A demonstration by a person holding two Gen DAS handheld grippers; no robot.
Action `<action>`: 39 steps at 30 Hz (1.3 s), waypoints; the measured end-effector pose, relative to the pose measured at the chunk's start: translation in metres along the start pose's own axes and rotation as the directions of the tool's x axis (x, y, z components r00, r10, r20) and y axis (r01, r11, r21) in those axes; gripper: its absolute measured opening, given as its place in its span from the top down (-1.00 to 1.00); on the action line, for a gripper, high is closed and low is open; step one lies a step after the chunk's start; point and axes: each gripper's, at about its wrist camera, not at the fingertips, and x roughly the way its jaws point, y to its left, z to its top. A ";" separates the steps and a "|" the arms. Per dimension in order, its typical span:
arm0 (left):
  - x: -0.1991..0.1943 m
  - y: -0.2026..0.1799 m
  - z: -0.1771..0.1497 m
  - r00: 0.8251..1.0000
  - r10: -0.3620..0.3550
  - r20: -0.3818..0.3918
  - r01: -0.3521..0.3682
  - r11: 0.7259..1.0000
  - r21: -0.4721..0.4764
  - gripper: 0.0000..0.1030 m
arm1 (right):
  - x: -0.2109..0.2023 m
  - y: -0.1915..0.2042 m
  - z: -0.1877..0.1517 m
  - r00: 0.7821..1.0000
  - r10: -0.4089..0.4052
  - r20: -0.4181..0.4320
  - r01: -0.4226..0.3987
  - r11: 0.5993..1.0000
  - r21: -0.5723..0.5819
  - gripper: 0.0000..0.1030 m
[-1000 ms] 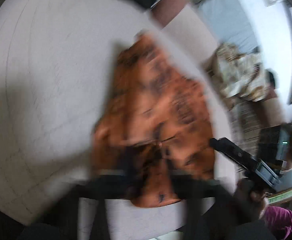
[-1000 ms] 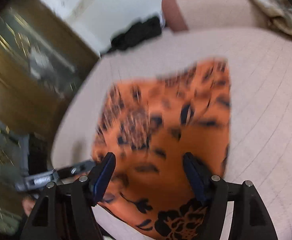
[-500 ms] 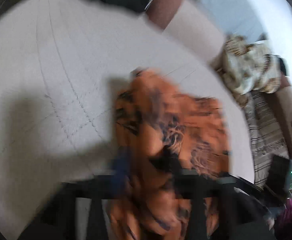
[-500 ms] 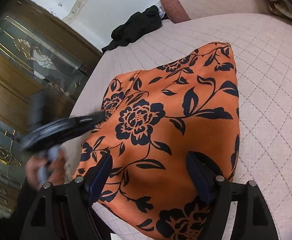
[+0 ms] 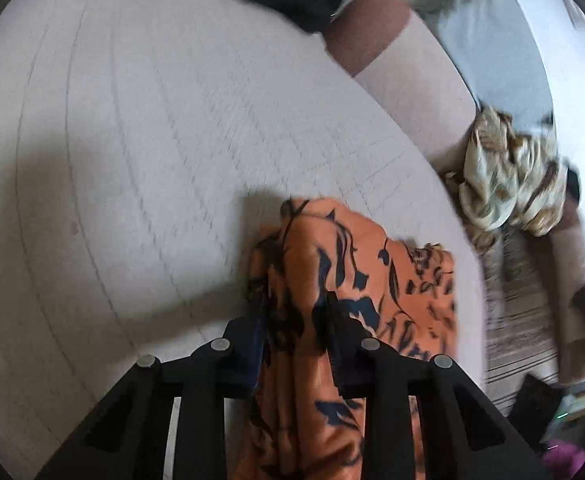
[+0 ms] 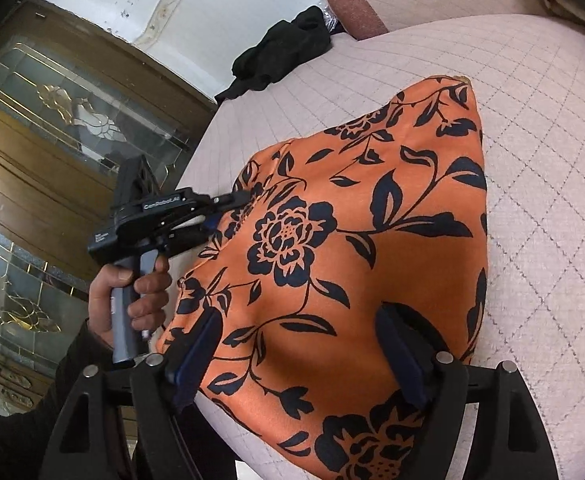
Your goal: Fold small clothes
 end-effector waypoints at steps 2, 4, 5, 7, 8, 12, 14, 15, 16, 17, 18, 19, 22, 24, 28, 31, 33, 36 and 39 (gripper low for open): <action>0.005 0.003 0.003 1.000 0.020 -0.017 -0.020 0.999 -0.034 -0.05 | -0.001 -0.002 0.001 1.000 0.009 -0.001 -0.009 1.000 0.023 -0.58; -0.008 0.005 0.001 1.000 0.016 -0.016 -0.017 0.998 -0.062 -0.06 | -0.003 -0.002 0.003 1.000 0.015 -0.005 -0.015 0.999 0.040 -0.58; -0.013 -0.002 -0.002 1.000 0.007 0.003 -0.007 0.999 -0.046 -0.06 | -0.008 -0.002 0.004 1.000 0.025 0.002 -0.025 0.998 0.052 -0.58; -0.037 -0.013 -0.016 0.999 -0.020 0.041 0.018 0.999 0.032 -0.07 | -0.019 -0.005 0.004 0.999 0.036 0.025 -0.038 0.997 0.072 -0.58; -0.049 -0.009 -0.027 0.999 -0.036 0.039 0.034 0.998 0.049 -0.13 | -0.026 -0.009 0.003 0.998 0.038 0.047 -0.042 0.995 0.088 -0.58; -0.057 -0.003 -0.063 0.998 -0.054 0.024 0.052 0.995 0.090 -0.33 | -0.050 -0.035 -0.003 0.993 0.015 0.119 -0.036 0.984 0.175 -0.59; -0.039 0.011 -0.075 0.999 0.004 -0.036 -0.001 0.998 0.068 -0.30 | -0.053 -0.053 -0.006 0.991 0.033 0.130 -0.066 0.965 0.253 -0.59; -0.031 0.019 -0.078 0.998 -0.001 -0.055 0.004 0.999 0.045 -0.27 | -0.052 -0.060 -0.007 0.991 0.044 0.129 -0.079 0.958 0.277 -0.59; -0.033 0.021 -0.079 1.000 -0.021 -0.022 0.022 0.999 0.045 -0.24 | -0.051 -0.065 -0.007 0.991 0.047 0.124 -0.082 0.952 0.294 -0.59; -0.035 0.020 -0.078 0.999 -0.037 -0.025 0.038 0.999 0.038 -0.10 | -0.049 -0.072 -0.006 0.992 0.050 0.115 -0.084 0.944 0.318 -0.59; -0.037 0.021 -0.077 0.997 -0.063 -0.038 0.064 0.998 0.022 -0.02 | -0.046 -0.078 -0.005 0.992 0.063 0.108 -0.096 0.937 0.336 -0.60; -0.039 0.020 -0.074 0.997 -0.068 -0.045 0.069 0.998 0.010 -0.02 | -0.043 -0.082 -0.004 0.992 0.073 0.104 -0.104 0.934 0.343 -0.60; -0.040 0.025 -0.069 0.998 -0.065 -0.010 0.065 0.998 0.003 -0.27 | -0.034 -0.086 0.005 0.992 0.085 0.092 -0.112 0.932 0.345 -0.60; -0.030 0.029 -0.065 0.997 -0.069 -0.025 0.069 0.997 -0.020 -0.27 | -0.018 -0.090 0.011 0.993 0.100 0.060 -0.115 0.930 0.348 -0.60; -0.023 0.021 -0.067 0.997 -0.061 -0.055 0.063 0.998 0.021 0.37 | 0.010 -0.080 0.016 0.996 0.085 -0.038 -0.071 0.954 0.290 0.12; -0.029 0.012 -0.068 0.998 -0.059 -0.034 0.061 0.997 0.049 0.50 | 0.008 -0.070 0.020 0.997 0.064 -0.052 -0.049 0.967 0.248 0.29; -0.036 -0.003 -0.069 0.997 -0.074 -0.008 0.074 0.995 0.070 0.51 | -0.002 -0.062 0.022 0.997 0.066 -0.038 -0.056 0.974 0.218 0.31; -0.056 -0.035 -0.065 0.994 -0.107 0.032 0.102 0.986 0.136 0.51 | -0.027 -0.048 0.030 0.998 0.064 -0.007 -0.062 0.985 0.164 0.32; -0.065 -0.069 -0.057 0.989 -0.134 0.064 0.119 0.973 0.198 0.51 | -0.062 -0.045 0.042 0.997 0.060 0.055 -0.067 0.989 0.133 0.32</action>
